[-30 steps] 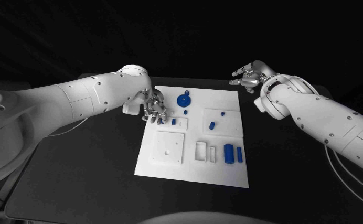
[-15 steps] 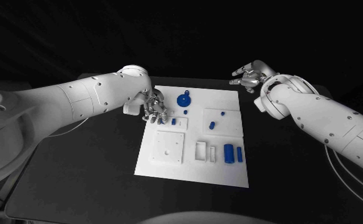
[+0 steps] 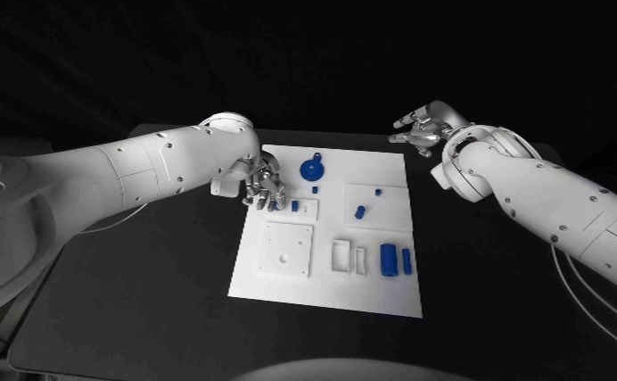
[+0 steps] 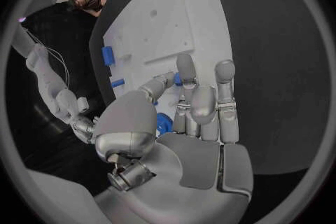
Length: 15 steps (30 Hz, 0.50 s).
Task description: Assemble the parts on the task board
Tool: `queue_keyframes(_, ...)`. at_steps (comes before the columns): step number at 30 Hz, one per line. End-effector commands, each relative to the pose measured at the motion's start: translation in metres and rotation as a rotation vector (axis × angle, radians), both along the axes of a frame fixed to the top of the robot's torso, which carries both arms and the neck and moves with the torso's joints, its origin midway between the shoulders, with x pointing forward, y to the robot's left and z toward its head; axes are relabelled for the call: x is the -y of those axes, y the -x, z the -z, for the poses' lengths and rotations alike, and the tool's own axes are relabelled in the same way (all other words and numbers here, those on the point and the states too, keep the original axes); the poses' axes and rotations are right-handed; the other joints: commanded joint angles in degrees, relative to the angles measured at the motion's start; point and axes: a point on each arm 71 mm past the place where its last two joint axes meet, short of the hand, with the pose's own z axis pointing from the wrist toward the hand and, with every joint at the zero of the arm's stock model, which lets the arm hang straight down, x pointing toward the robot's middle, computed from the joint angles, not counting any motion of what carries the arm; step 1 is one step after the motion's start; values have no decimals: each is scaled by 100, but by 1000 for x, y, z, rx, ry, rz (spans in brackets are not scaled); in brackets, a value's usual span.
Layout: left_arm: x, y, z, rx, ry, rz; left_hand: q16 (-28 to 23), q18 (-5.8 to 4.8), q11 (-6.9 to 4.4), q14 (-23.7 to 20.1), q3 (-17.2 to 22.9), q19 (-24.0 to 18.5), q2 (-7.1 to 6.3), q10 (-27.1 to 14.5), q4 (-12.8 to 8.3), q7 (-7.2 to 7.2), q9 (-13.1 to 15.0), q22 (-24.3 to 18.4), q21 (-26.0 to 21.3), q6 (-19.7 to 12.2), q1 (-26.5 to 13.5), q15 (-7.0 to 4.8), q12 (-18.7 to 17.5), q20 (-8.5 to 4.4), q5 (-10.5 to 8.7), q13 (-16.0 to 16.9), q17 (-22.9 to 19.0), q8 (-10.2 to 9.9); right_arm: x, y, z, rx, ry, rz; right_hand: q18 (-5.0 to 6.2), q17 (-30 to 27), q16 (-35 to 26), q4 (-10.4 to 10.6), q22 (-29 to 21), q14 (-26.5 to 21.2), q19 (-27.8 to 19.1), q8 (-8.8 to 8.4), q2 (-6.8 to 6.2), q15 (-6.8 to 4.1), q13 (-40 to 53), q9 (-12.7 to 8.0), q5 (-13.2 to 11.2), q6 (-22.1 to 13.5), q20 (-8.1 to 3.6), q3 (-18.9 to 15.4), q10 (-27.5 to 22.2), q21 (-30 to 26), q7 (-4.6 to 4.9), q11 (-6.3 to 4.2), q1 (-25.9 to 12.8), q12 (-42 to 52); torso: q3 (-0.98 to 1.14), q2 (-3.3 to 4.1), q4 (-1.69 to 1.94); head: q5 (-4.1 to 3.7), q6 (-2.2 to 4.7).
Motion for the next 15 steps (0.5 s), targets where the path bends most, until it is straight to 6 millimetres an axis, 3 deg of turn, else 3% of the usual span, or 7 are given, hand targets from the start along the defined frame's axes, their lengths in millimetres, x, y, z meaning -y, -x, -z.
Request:
queue_keyframes(1,4,2,4,28,-9,-9,36,68,-26,22,839,22,97,192,-836,-228,-11,101,12,241,138,-30,32,31,10,-2,8,-15,-1,0,0,-1,9,-13,40,9,-31,-42,200,36,313,-35,55,9,8,-7,3,18,-17,13,-29,-22,16,-16,-20,17,0,1,0,-3,-5)
queue_keyframes(15,7,6,10,69,-27,-13,13,78,-13,28,788,40,114,207,-821,-217,-105,94,-18,215,95,-25,20,46,-38,-29,-23,-20,-1,0,0,0,9,-13,39,9,-32,-43,201,36,314,-35,57,9,9,-7,4,21,-17,21,-28,-22,15,-17,-22,18,-4,1,0,-5,-8)
